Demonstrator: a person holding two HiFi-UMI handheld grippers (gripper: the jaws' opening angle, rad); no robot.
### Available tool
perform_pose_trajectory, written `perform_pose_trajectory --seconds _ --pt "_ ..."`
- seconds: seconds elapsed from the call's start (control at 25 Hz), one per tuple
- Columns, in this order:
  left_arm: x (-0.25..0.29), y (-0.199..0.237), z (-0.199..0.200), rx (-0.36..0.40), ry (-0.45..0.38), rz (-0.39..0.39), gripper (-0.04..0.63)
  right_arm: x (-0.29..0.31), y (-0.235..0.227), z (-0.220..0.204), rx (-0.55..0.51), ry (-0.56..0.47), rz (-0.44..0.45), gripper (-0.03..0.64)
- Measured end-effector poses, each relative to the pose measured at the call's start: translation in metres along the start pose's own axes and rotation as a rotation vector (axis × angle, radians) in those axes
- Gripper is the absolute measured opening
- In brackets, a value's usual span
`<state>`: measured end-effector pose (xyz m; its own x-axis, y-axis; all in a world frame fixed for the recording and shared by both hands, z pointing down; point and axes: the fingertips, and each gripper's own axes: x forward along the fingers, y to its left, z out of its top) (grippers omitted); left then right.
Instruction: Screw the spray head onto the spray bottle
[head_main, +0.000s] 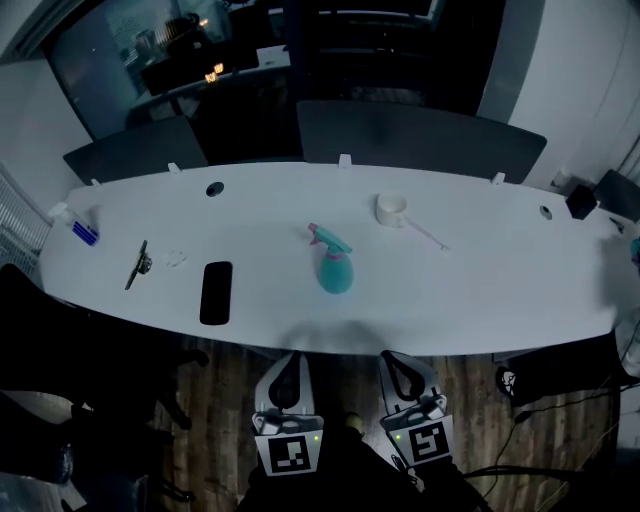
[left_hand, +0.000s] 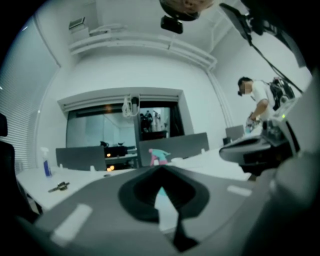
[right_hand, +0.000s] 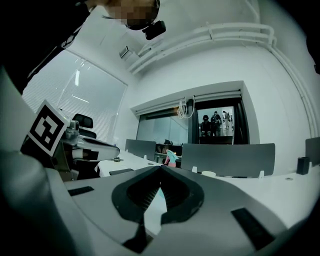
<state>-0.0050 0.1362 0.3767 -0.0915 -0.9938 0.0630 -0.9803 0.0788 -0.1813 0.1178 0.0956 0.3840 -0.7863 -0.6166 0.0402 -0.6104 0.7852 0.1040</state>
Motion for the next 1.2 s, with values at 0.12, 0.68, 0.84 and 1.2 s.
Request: perform_pose_trajectory --seconds 0.12,0.68,0.84,1.2 --pt "-0.011 -0.003 0.005 0.006 -0.005 -0.001 0.002 -0.01 0.004 0.005 0.004 -0.01 -0.011 0.005" --pt "-0.066 0.018 0.011 -0.058 -0.101 -0.092 0.002 -0.056 0.054 0.033 -0.048 -0.05 -0.207 0.005" --pt "-0.088 0.027 0.017 -0.051 -0.142 -0.104 0.002 -0.061 0.072 0.047 -0.055 -0.081 -0.239 0.005" --pt "-0.107 0.044 0.026 0.062 -0.166 -0.082 0.002 -0.053 0.1 0.062 -0.064 -0.1 -0.188 0.005"
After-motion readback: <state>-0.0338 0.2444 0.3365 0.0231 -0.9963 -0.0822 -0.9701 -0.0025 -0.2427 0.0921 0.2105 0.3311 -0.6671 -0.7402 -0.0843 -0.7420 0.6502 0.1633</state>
